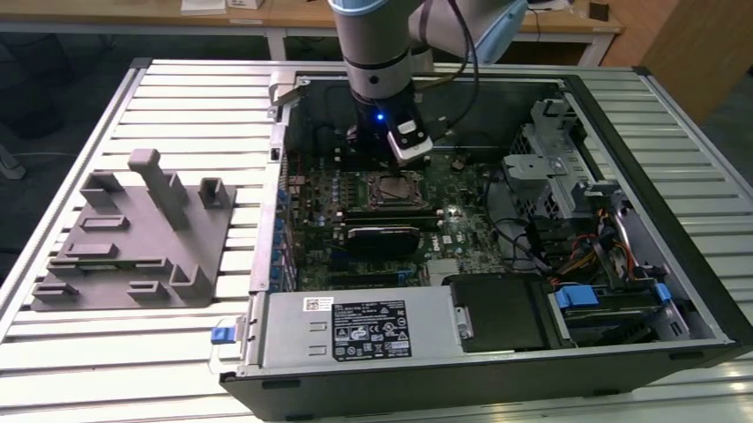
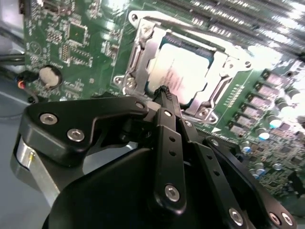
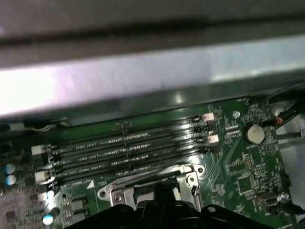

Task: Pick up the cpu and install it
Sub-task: 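Install the first cpu locking lever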

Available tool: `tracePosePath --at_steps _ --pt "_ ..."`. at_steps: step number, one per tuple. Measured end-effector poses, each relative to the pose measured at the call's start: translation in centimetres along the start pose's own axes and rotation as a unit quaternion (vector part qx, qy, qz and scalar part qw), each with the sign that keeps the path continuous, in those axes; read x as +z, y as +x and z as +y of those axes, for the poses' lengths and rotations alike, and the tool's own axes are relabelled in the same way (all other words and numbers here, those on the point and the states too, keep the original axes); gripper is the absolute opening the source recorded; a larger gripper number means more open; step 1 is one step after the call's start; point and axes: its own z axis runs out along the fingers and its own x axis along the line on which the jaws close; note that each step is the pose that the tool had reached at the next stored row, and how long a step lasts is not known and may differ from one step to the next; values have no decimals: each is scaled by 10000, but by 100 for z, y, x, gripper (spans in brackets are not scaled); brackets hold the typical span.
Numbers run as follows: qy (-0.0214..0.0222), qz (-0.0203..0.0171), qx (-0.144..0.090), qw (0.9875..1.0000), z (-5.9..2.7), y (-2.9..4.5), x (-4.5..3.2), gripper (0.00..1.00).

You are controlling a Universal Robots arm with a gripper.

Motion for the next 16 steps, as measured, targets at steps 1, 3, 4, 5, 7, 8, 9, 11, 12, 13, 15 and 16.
tracePosePath --at_steps 1,3,4,5,7,8,9,11,12,13,15,16 --pt "16 31 1 10000 -10 -6 0 11" --pt "45 89 2 10000 -29 -17 -1 11" --pt "61 117 3 9999 -39 -22 0 11" --pt "75 144 3 9999 -49 -27 -1 11" --pt "103 185 5 9998 -65 -35 0 11" --pt "118 196 6 9997 -68 -38 1 11" --pt "139 209 6 9997 -71 -42 0 11" --pt "171 224 10 9996 -77 -47 1 11" --pt "186 229 12 9996 -79 -50 1 11" --pt "201 234 15 9995 -82 -52 1 11" --pt "231 246 21 9994 -88 -57 2 11" --pt "245 253 25 9994 -89 -61 3 11"
